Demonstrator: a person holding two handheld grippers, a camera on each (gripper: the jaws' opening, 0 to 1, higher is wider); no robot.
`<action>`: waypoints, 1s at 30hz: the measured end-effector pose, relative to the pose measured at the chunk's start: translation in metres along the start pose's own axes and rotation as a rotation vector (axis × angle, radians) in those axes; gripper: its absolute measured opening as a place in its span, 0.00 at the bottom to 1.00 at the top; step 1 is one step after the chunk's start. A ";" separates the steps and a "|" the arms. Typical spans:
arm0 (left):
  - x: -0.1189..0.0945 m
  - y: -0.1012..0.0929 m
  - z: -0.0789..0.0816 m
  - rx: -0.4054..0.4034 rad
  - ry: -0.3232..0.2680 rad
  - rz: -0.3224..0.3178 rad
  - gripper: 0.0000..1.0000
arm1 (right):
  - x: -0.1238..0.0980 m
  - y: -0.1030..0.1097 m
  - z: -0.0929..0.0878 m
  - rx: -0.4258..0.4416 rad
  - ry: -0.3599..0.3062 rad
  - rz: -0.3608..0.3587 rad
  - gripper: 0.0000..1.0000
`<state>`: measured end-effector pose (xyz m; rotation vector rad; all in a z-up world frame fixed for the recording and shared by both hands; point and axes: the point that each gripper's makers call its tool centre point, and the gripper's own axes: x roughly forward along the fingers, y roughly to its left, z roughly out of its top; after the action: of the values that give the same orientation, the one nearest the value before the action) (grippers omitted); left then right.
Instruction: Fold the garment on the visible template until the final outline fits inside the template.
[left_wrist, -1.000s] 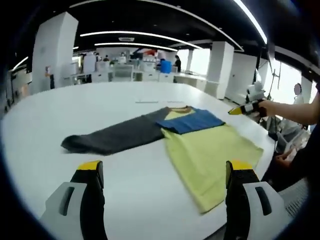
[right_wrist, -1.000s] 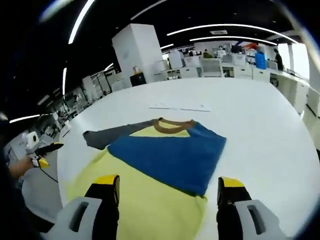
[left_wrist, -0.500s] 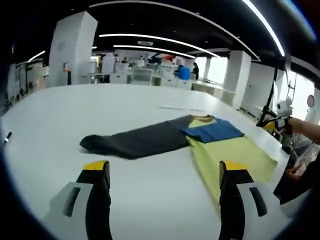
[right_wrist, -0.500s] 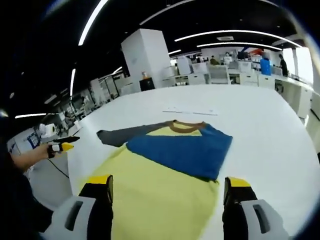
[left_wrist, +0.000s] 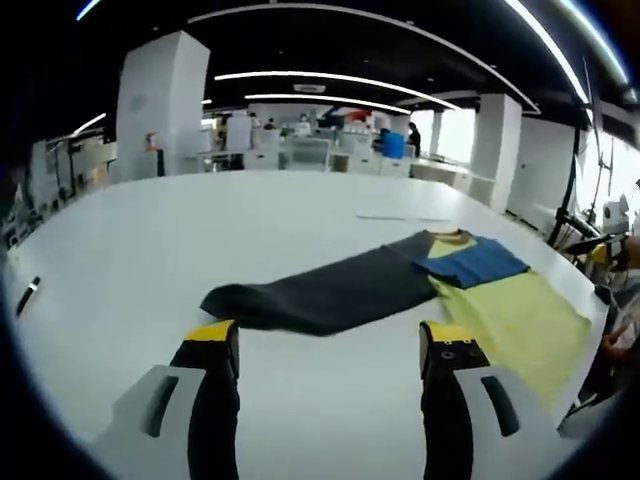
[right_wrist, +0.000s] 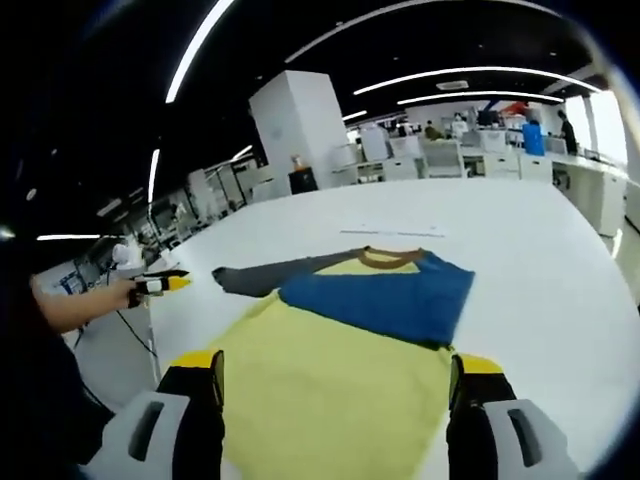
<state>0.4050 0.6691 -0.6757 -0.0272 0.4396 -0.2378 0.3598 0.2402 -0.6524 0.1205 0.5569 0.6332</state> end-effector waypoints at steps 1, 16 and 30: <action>0.002 0.003 0.000 0.004 0.002 0.008 0.66 | -0.002 0.000 0.000 -0.002 -0.003 -0.004 0.91; 0.033 0.046 -0.017 -0.033 0.037 0.099 0.40 | -0.013 -0.013 0.004 0.049 -0.023 -0.063 0.87; 0.060 0.062 -0.028 -0.019 0.093 0.104 0.26 | -0.011 -0.018 0.013 0.050 -0.023 -0.088 0.85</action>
<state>0.4600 0.7158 -0.7309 -0.0113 0.5343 -0.1325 0.3694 0.2202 -0.6411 0.1493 0.5533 0.5317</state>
